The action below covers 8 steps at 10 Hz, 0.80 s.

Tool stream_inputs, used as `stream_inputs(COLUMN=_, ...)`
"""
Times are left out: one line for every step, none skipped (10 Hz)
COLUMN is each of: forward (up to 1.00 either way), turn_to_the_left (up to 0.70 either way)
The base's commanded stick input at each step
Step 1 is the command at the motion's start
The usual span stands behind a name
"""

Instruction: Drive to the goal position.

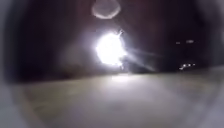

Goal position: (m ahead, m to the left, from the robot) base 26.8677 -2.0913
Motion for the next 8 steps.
stream_inputs(forward=1.00, turn_to_the_left=0.00)
stream_inputs(forward=1.00, turn_to_the_left=0.00)
stream_inputs(forward=1.00, turn_to_the_left=0.00)
stream_inputs(forward=1.00, turn_to_the_left=-0.15)
stream_inputs(forward=1.00, turn_to_the_left=-0.29)
stream_inputs(forward=1.00, turn_to_the_left=-0.37)
stream_inputs(forward=1.00, turn_to_the_left=-0.21)
stream_inputs(forward=1.00, turn_to_the_left=0.00)
